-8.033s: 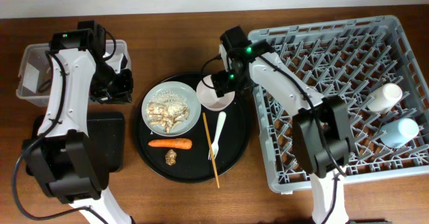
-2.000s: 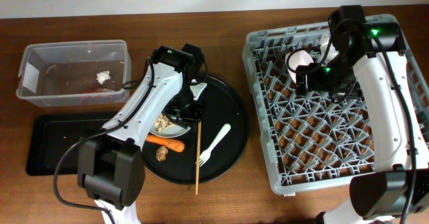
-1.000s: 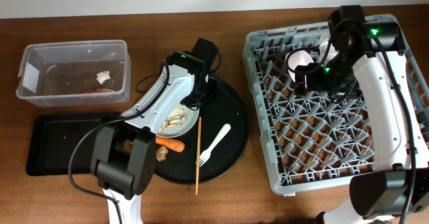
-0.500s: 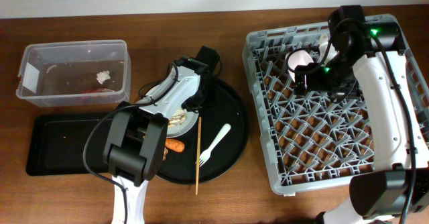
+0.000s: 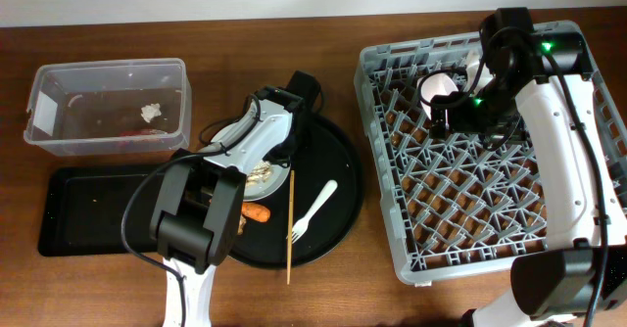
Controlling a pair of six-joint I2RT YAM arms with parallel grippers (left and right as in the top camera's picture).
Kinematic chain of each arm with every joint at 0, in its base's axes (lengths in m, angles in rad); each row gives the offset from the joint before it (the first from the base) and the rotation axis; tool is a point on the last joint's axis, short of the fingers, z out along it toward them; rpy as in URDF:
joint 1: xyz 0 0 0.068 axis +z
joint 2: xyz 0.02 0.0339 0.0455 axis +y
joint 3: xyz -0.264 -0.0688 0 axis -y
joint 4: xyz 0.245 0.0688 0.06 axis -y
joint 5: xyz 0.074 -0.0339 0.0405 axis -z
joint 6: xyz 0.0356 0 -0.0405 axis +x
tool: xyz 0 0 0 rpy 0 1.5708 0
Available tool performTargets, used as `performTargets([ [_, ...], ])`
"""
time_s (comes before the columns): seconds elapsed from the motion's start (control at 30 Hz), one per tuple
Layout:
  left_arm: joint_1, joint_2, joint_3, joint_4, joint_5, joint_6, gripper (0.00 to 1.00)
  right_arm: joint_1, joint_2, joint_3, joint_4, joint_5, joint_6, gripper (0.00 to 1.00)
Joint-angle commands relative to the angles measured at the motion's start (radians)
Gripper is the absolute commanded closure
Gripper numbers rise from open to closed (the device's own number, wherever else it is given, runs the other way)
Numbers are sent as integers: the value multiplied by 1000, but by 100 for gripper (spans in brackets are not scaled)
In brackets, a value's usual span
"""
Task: Sort waste into correct bins and load items into the dishwasher rack
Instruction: 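Lift the rice plate with the left gripper and carry it left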
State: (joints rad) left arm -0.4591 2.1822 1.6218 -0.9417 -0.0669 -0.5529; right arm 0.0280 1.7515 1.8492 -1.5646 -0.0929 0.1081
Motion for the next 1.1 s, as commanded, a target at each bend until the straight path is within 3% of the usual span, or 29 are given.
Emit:
performTargets([
  [0.0, 1, 18, -33, -2, -31, -7, 99, 5, 5, -1, 1, -8, 0, 1],
  [0.43, 2, 17, 25, -112, -163, 49, 99, 5, 5, -1, 0, -8, 0, 1],
  [1.07, 2, 17, 184, -361, -182, 44, 99, 5, 5, -1, -3, -8, 0, 2],
])
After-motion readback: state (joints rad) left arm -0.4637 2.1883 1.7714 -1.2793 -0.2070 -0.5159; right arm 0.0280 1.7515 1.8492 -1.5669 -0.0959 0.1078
